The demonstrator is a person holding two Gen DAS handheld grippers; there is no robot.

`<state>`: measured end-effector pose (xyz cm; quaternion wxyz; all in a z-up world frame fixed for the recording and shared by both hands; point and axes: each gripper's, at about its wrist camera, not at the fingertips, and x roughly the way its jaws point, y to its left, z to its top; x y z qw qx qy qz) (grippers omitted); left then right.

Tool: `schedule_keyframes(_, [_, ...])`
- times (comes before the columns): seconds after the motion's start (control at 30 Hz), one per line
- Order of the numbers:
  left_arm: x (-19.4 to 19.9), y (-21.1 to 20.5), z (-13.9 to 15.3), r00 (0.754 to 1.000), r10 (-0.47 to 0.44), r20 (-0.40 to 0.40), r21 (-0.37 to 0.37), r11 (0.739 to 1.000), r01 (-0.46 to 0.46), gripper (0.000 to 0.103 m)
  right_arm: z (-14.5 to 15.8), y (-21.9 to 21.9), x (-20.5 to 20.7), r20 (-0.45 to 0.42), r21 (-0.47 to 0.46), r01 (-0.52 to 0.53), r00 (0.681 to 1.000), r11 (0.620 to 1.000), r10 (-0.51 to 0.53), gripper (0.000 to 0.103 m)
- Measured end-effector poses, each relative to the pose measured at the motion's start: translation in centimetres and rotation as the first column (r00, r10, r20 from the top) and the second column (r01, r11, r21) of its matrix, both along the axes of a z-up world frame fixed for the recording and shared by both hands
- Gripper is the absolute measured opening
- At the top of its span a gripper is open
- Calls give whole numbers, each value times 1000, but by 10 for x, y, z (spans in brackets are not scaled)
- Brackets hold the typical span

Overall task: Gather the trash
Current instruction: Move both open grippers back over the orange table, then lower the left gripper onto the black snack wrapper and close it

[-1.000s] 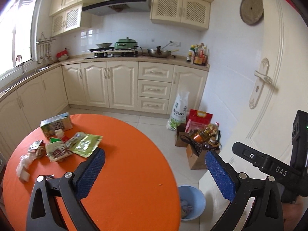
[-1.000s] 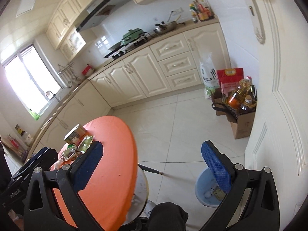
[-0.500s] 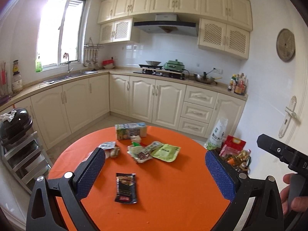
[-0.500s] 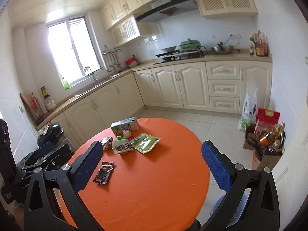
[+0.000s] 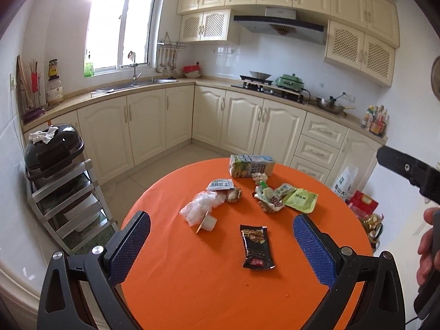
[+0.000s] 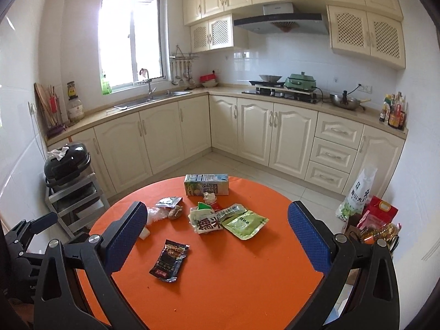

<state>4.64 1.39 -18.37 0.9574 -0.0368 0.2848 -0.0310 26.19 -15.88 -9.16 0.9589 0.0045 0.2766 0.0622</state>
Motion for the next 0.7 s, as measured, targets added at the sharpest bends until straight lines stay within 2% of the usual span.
schedule_keyframes(0.1, [1,-5,-16,998,-27,-50,-3,1000,27,102,-4,7,13,-37,16,24,999,1000,-23,103])
schedule_keyframes(0.27, [21,-34,-42,988,-67,-138,-11,998,66,102,-22,10,35,-102,-34,46,994,998,-49,103])
schedule_keyframes(0.43, [52,-68,-69,972,-65,-225,13,997,70,102,-62,1,63,-202,-34,34,979,999,-40,103])
schedule_keyframes(0.53, [77,-83,-85,953,-51,-299,16,998,59,100,-88,-11,82,-259,-29,15,966,999,-22,103])
schedule_keyframes(0.6, [92,-91,-95,937,-40,-348,24,998,52,90,-102,-17,95,-291,-20,5,957,1000,-10,103])
schedule_keyframes(0.63, [104,-96,-94,928,-39,-370,26,998,52,80,-109,-19,101,-302,-8,-5,953,1000,2,103])
schedule_keyframes(0.67, [110,-98,-96,923,-31,-383,37,998,49,78,-115,-21,107,-314,6,-20,949,1000,20,103])
schedule_keyframes(0.7, [113,-101,-91,932,-26,-362,62,997,52,76,-122,-21,114,-329,15,-36,944,999,38,103])
